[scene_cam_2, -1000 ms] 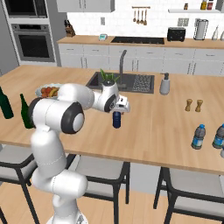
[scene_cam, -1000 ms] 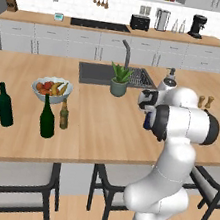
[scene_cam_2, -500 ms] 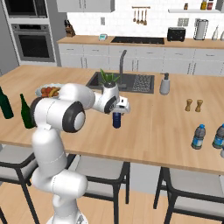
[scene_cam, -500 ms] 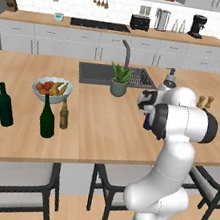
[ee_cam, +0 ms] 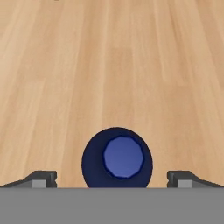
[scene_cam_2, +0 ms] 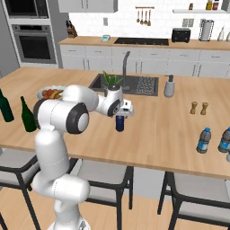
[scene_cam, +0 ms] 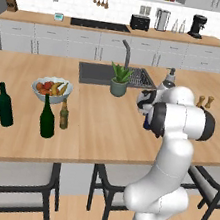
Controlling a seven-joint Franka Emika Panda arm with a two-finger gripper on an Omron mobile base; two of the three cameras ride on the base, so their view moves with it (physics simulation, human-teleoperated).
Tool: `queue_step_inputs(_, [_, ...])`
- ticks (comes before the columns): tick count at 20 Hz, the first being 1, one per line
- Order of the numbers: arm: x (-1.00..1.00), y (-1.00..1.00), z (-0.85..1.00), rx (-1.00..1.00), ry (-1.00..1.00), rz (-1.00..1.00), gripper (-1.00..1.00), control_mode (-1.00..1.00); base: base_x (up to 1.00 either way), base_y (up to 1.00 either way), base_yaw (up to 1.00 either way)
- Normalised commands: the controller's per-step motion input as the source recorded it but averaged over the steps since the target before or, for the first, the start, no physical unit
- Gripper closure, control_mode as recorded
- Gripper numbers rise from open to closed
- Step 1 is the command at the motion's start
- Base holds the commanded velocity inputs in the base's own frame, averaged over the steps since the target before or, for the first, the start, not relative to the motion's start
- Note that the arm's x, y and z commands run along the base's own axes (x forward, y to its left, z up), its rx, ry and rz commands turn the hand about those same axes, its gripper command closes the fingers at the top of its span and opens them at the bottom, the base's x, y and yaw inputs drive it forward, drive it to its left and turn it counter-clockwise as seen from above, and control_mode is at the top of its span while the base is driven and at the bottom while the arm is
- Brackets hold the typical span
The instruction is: Move the plastic bottles in the middle to the plastics group, and the glass bottles in the middle to the glass group.
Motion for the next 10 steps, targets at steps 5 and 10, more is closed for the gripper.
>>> queue_step_inputs(5, [0.06, 0.00, -0.15, 0.00, 0.00, 0.02, -1.00, -1.00, 0.00, 0.00, 0.00])
queue_step_inputs(10, [0.00, 0.00, -0.03, 0.00, 0.00, 0.02, -1.00, -1.00, 0.00, 0.00, 0.00])
